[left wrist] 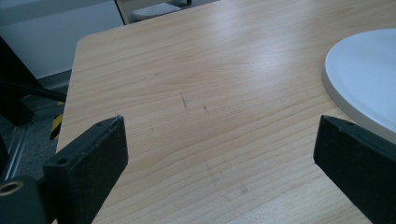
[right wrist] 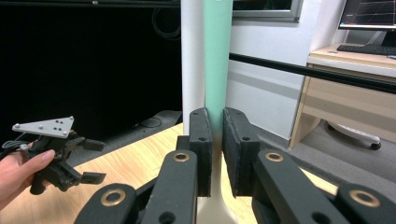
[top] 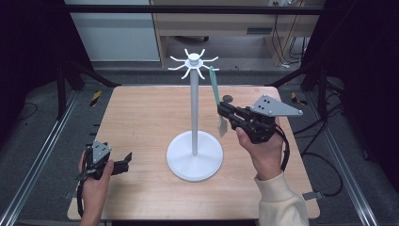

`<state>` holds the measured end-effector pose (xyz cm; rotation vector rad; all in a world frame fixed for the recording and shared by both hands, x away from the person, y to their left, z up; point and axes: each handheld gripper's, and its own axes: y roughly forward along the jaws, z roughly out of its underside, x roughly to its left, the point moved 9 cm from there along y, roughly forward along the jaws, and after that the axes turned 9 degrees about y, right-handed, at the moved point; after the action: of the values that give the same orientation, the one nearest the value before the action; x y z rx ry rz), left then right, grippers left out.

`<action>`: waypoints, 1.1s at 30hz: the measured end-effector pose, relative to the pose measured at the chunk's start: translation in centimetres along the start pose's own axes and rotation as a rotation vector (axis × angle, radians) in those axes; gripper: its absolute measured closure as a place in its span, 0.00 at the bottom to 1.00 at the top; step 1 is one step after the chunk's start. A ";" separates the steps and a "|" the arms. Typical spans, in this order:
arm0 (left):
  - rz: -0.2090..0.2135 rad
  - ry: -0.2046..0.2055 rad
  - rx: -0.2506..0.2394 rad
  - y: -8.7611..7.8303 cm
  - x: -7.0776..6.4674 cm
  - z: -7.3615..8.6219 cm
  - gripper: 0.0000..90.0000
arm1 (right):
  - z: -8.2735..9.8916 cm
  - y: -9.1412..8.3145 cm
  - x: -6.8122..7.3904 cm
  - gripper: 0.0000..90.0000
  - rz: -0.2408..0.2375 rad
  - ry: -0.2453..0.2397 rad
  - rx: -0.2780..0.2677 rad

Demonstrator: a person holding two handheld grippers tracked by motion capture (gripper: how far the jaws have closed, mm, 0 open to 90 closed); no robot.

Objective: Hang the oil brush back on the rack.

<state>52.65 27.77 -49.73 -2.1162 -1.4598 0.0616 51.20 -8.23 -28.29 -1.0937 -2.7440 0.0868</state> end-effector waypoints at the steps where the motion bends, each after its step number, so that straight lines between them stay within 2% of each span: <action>1: 0.000 0.000 0.000 0.0 0.0 0.0 0.03 | 0.0 0.1 0.0 0.92 -0.002 0.000 -0.001; 14: -0.001 -0.005 -0.001 0.0 0.1 0.0 0.03 | 0.4 1.2 -0.2 0.91 -0.011 0.003 -0.022; 16: -0.001 -0.005 -0.001 0.0 0.1 0.0 0.03 | 0.6 1.3 -0.2 0.84 -0.010 0.001 -0.022; 17: -0.001 -0.006 -0.002 0.0 0.1 0.0 0.03 | 0.6 1.3 -0.2 0.84 -0.010 0.001 -0.022; 18: -0.001 -0.005 -0.001 0.0 0.1 0.1 0.03 | 0.6 1.2 -0.3 0.78 -0.006 -0.002 -0.027; 19: -0.001 -0.006 -0.001 0.0 0.1 0.1 0.03 | 0.6 1.2 -0.3 0.78 -0.006 -0.002 -0.027; 20: -0.001 -0.005 0.000 0.0 0.1 0.1 0.03 | 0.6 1.1 -0.4 0.70 0.006 -0.005 -0.030; 21: -0.002 -0.005 0.000 -0.1 0.1 0.1 0.03 | 0.6 1.1 -0.4 0.70 0.006 -0.005 -0.030; 22: -0.002 -0.006 -0.001 -0.1 0.1 0.1 0.03 | 0.4 0.7 -0.7 0.64 0.027 -0.010 -0.037; 24: -0.003 -0.006 0.000 -0.1 0.1 0.1 0.03 | 0.3 0.5 -0.9 0.61 0.037 -0.011 -0.042; 25: -0.003 -0.007 -0.001 -0.1 0.2 0.1 0.03 | 0.1 0.1 -1.2 0.54 0.053 -0.013 -0.050; 26: -0.003 -0.007 -0.001 -0.1 0.2 0.1 0.03 | 0.1 0.1 -1.2 0.54 0.053 -0.013 -0.050; 28: -0.004 -0.007 -0.001 -0.1 0.2 0.1 0.03 | 0.0 -0.5 -1.8 0.40 0.080 -0.009 -0.042; 29: -0.004 -0.007 -0.001 -0.1 0.2 0.1 0.03 | 0.0 -0.5 -1.8 0.40 0.080 -0.009 -0.042; 31: -0.003 -0.006 -0.001 -0.1 0.1 0.0 0.03 | -0.1 -1.2 -2.6 0.27 0.130 -0.024 -0.038; 32: -0.003 -0.006 -0.001 -0.1 0.1 0.0 0.03 | -0.1 -1.2 -2.6 0.27 0.130 -0.024 -0.038; 33: -0.002 -0.006 -0.001 0.0 0.1 0.0 0.03 | -0.3 -1.7 -2.9 0.23 0.151 -0.032 -0.044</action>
<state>52.63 27.90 -49.71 -2.1173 -1.4661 0.0664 52.21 -11.45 -28.23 -1.3219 -2.6989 0.0662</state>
